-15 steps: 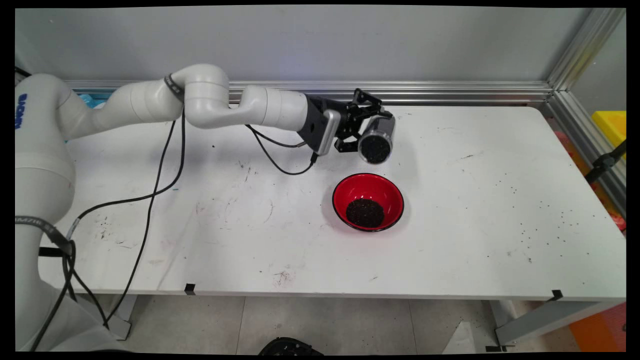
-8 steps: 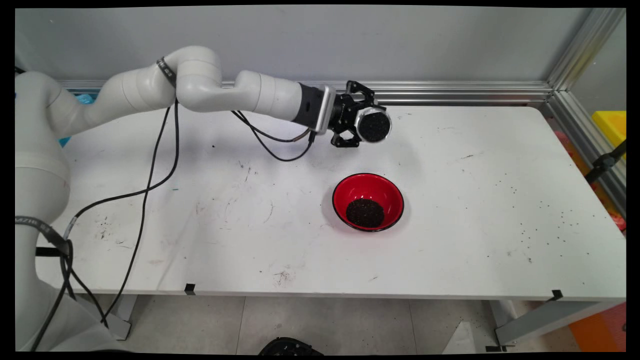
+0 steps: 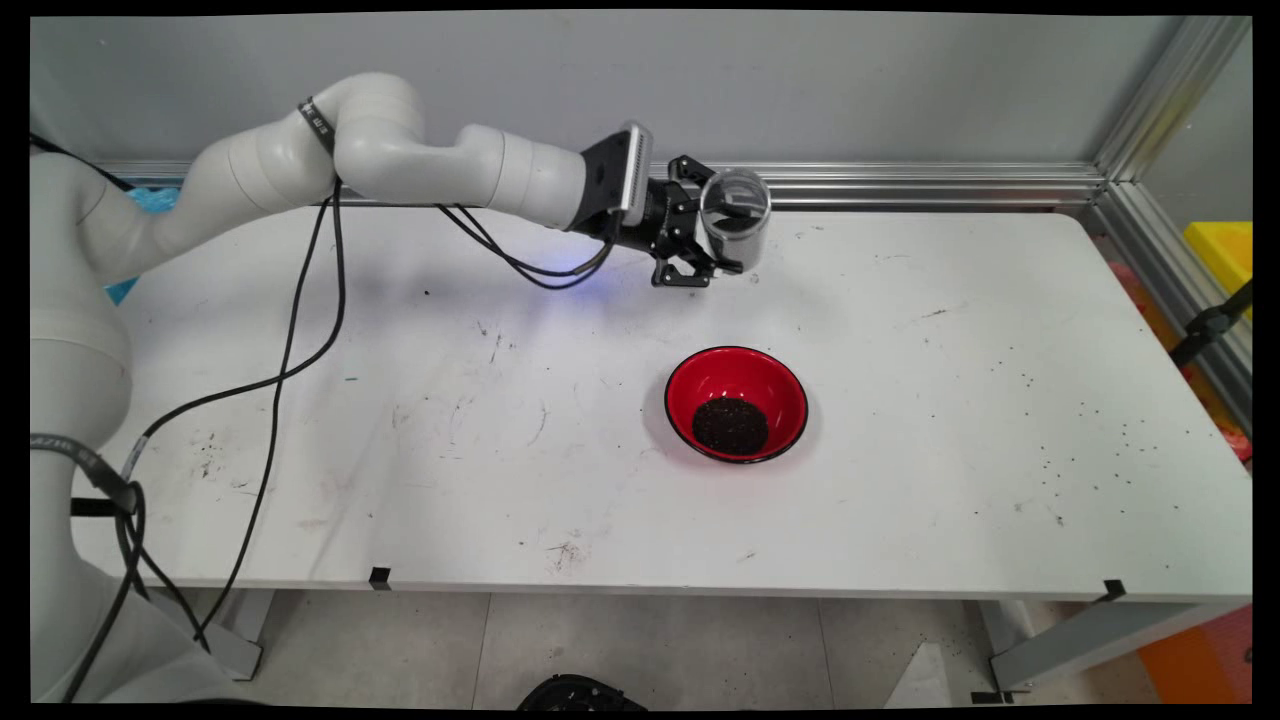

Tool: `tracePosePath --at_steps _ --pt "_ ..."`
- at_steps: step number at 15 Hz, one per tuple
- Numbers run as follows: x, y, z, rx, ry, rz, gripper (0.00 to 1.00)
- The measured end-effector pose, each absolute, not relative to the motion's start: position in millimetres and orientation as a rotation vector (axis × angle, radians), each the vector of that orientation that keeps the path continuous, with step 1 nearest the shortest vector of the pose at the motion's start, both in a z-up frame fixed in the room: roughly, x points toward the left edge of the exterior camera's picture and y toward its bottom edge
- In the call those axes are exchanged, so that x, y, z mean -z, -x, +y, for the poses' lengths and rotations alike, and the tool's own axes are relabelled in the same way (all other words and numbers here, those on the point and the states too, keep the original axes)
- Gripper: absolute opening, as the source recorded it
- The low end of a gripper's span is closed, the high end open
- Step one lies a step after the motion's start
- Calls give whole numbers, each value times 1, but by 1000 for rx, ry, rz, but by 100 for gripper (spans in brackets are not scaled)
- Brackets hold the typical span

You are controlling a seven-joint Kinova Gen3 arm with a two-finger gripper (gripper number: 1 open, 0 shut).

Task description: Pour the black seasoning powder in the red bowl, then place the picked object on the table

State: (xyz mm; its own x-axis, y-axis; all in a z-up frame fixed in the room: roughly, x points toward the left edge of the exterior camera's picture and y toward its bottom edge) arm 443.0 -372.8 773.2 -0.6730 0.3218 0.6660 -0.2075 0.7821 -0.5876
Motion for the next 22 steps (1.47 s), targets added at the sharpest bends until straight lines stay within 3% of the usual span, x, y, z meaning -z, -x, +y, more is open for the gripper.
tracePosePath --at_steps 10,22 --pt "-765 -466 -380 -576 -214 -2112 0" --pt "-728 -484 -396 -403 -449 -2072 0"
